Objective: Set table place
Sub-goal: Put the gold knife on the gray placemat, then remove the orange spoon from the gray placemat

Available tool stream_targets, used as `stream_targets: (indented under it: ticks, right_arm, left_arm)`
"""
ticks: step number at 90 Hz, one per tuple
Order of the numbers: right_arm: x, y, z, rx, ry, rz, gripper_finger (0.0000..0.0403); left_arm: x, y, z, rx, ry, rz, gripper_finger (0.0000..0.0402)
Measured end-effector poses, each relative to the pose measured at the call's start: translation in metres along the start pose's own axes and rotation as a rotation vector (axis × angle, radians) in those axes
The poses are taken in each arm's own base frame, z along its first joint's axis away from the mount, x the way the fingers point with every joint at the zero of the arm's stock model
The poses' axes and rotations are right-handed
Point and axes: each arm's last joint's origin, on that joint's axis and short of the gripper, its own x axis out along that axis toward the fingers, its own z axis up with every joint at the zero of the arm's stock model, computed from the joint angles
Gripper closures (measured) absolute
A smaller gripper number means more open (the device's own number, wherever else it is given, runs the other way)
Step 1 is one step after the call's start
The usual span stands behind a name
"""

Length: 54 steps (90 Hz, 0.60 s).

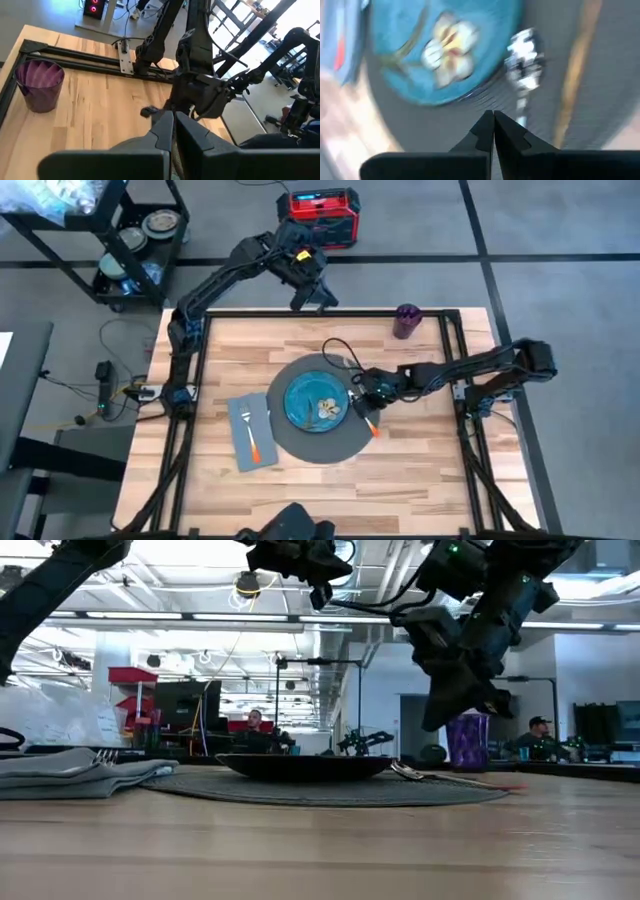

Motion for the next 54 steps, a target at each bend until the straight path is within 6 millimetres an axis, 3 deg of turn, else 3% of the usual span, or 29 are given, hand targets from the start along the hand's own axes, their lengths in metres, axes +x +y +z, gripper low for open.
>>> stream_targets:
  ticks: [19,46,54]
  right_arm:
    - [0.002,-0.015,0.007,-0.022,-0.002,-0.115,0.0376]
    - [0.003,0.003,-0.013,-0.210,0.023,-0.033,0.0236]
    - [0.002,0.006,-0.020,-0.233,0.021,-0.051,0.0215]
  left_arm:
    - [0.011,0.005,-0.014,-0.045,0.074,0.009,0.0401]
    - [0.024,0.011,-0.029,-0.088,0.128,-0.015,0.0402]
    - [0.024,0.011,-0.029,-0.082,0.126,-0.014,0.0401]
